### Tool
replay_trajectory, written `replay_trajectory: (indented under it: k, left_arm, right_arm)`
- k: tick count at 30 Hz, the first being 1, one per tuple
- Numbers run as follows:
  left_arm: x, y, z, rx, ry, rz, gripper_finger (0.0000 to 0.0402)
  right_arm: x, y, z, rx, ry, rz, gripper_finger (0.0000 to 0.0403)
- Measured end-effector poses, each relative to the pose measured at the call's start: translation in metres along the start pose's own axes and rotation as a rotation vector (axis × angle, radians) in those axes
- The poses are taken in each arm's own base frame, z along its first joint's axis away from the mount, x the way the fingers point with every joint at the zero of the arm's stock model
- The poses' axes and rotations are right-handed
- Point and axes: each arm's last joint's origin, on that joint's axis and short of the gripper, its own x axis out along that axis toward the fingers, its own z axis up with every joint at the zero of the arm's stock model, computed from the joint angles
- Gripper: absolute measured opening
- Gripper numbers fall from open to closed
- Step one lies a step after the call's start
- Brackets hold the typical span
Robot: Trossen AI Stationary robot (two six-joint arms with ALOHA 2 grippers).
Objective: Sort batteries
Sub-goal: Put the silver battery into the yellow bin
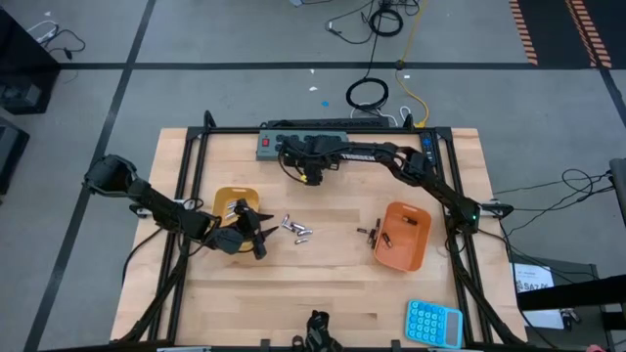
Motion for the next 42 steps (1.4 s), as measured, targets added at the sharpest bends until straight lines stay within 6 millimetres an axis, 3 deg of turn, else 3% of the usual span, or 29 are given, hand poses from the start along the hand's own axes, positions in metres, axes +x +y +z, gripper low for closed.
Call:
replay_trajectory:
  k: [6, 13, 20, 24, 27, 30, 34, 37, 42]
  left_arm:
    - [-0.001, -0.002, -0.001, 0.005, 0.001, -0.010, 0.0183]
    - [-0.001, -0.002, -0.001, 0.005, 0.001, -0.011, 0.0183]
    - [-0.001, -0.002, -0.001, 0.006, 0.002, -0.012, 0.0183]
    - [-0.001, -0.002, -0.001, 0.006, 0.002, -0.012, 0.0183]
    - [-0.001, -0.002, -0.001, 0.008, 0.003, -0.012, 0.0183]
    - [-0.001, -0.002, -0.001, 0.008, 0.003, -0.012, 0.0183]
    - [-0.001, -0.002, -0.001, 0.007, 0.004, -0.016, 0.0183]
    - [-0.001, -0.002, -0.001, 0.007, 0.008, -0.028, 0.0183]
    - [-0.001, -0.003, -0.001, 0.007, 0.022, -0.060, 0.0183]
  right_arm:
    - [0.002, 0.002, -0.006, -0.025, -0.016, 0.003, 0.0114]
    - [0.007, 0.007, -0.002, -0.121, -0.071, 0.019, 0.0114]
    - [0.005, 0.006, 0.004, -0.092, -0.049, 0.024, 0.0114]
    - [-0.007, 0.001, 0.017, 0.071, 0.062, 0.039, 0.0114]
    - [-0.031, 0.009, 0.028, 0.184, -0.054, 0.106, 0.0114]
    - [-0.047, 0.016, 0.036, 0.459, -0.125, 0.203, 0.0114]
    - [-0.063, 0.022, 0.033, 1.198, -0.126, 0.331, 0.0114]
    - [-0.070, 0.036, 0.022, 1.715, 0.055, 0.472, 0.0114]
    - [-0.056, 0.069, 0.005, 1.997, 0.460, 0.572, 0.0114]
